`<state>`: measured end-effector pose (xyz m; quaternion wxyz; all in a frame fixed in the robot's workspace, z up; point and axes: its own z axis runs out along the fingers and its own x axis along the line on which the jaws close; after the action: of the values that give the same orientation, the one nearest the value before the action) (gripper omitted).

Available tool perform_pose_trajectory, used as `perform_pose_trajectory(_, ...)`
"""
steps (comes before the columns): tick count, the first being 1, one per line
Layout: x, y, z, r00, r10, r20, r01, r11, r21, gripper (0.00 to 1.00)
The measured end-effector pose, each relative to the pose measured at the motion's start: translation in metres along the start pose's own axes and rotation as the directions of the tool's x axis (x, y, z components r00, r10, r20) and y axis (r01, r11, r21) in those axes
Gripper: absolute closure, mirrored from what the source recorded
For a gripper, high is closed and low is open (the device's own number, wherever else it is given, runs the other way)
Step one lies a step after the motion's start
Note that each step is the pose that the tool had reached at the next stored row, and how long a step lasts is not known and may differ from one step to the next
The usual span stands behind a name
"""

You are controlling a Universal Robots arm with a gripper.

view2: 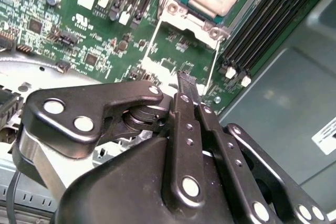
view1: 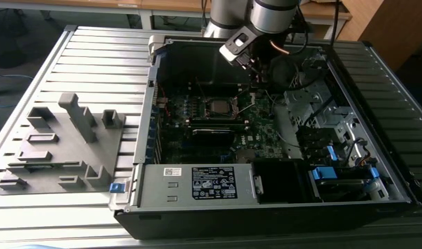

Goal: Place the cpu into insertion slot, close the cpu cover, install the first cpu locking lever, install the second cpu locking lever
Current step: 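Close the cpu cover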

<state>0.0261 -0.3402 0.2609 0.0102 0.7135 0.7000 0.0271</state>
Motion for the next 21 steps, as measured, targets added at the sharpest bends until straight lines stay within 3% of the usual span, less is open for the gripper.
perform_pose_trajectory(13,0.0005,0.0251,0.0015,1.0,0.0,0.0,0.0,1.0,0.0,0.89)
perform_pose_trajectory(21,0.0004,0.0254,0.002,1.0,0.0,0.0,0.0,1.0,0.0,0.89)
